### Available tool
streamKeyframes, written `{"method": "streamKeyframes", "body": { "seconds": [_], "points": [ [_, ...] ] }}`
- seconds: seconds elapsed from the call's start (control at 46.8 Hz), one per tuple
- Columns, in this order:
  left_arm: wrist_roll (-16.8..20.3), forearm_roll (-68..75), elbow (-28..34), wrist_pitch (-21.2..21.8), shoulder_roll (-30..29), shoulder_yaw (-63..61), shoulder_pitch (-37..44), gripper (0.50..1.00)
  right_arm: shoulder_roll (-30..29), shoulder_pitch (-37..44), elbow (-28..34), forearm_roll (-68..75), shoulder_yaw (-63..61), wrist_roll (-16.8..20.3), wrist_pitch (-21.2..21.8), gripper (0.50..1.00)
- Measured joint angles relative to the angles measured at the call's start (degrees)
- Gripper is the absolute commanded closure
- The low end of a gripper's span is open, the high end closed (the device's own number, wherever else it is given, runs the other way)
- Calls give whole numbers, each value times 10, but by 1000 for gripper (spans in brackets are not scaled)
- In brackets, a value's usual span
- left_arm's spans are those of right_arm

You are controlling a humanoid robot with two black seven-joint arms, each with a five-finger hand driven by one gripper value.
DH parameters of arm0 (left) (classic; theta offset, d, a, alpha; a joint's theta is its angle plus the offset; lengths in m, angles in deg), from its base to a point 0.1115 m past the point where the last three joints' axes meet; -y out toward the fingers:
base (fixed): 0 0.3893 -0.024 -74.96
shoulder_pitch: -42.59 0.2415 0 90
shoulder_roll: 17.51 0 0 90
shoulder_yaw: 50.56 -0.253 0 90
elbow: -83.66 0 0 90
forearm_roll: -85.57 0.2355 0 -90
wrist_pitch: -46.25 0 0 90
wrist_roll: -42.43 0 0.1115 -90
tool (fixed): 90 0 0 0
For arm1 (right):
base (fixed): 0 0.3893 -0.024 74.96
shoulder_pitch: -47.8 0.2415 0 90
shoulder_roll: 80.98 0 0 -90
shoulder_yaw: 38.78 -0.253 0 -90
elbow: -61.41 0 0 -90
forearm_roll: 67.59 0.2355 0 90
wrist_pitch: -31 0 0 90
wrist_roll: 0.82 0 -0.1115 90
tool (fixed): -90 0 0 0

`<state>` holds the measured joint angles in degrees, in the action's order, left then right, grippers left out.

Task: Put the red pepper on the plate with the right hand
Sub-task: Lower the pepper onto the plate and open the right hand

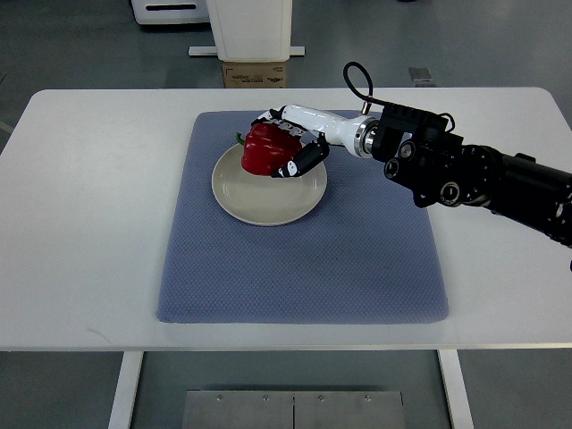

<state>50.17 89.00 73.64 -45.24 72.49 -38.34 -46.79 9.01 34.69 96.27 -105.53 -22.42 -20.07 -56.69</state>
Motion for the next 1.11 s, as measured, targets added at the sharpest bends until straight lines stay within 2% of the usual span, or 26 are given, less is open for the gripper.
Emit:
{"method": "streamKeyframes", "body": {
  "seconds": [0.363, 0.897, 1.047, 1.111],
  "points": [
    [0, 0, 0, 0, 0, 0, 0, 500, 0, -19, 4, -4, 2, 20, -2, 1000],
    [0, 0, 0, 0, 0, 0, 0, 500, 0, -41, 3, -4, 2, 20, -3, 1000],
    [0, 0, 0, 0, 0, 0, 0, 500, 0, -49, 1, -4, 2, 20, -4, 875],
    [0, 0, 0, 0, 0, 0, 0, 500, 0, -50, 1, -4, 2, 19, -4, 769]
  ]
}}
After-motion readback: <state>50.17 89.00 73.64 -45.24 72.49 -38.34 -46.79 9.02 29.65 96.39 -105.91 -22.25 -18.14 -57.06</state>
